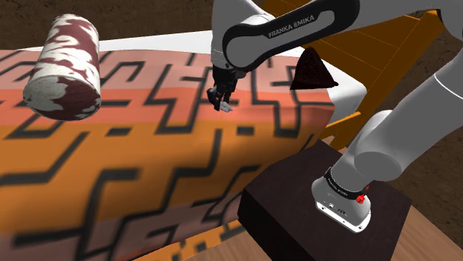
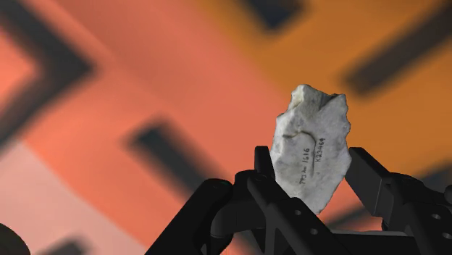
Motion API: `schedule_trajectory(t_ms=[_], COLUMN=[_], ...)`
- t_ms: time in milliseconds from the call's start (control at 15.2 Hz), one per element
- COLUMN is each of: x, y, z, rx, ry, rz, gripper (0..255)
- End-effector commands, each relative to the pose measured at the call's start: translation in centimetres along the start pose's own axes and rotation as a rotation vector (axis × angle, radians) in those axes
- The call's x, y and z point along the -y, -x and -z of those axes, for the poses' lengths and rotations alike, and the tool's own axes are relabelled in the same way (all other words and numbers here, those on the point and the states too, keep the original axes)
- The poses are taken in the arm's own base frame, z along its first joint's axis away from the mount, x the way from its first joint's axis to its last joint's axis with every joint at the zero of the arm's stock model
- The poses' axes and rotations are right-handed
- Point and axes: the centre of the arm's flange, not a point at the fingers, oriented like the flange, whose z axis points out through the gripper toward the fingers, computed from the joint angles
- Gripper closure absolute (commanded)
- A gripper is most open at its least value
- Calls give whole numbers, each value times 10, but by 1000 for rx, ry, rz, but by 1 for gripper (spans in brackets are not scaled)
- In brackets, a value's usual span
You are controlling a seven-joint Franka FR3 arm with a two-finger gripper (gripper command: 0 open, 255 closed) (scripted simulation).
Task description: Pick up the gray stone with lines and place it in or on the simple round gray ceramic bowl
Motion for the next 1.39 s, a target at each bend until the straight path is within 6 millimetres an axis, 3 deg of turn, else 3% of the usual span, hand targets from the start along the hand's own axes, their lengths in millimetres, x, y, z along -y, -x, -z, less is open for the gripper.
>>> schedule_trajectory(t_ms=[0,1254,1320], x=[0,0,-12], y=[0,-5,-10], z=[10,107,107], rx=[1,1,1], ry=[0,0,0], rz=[0,0,0], gripper=[255,255,255])
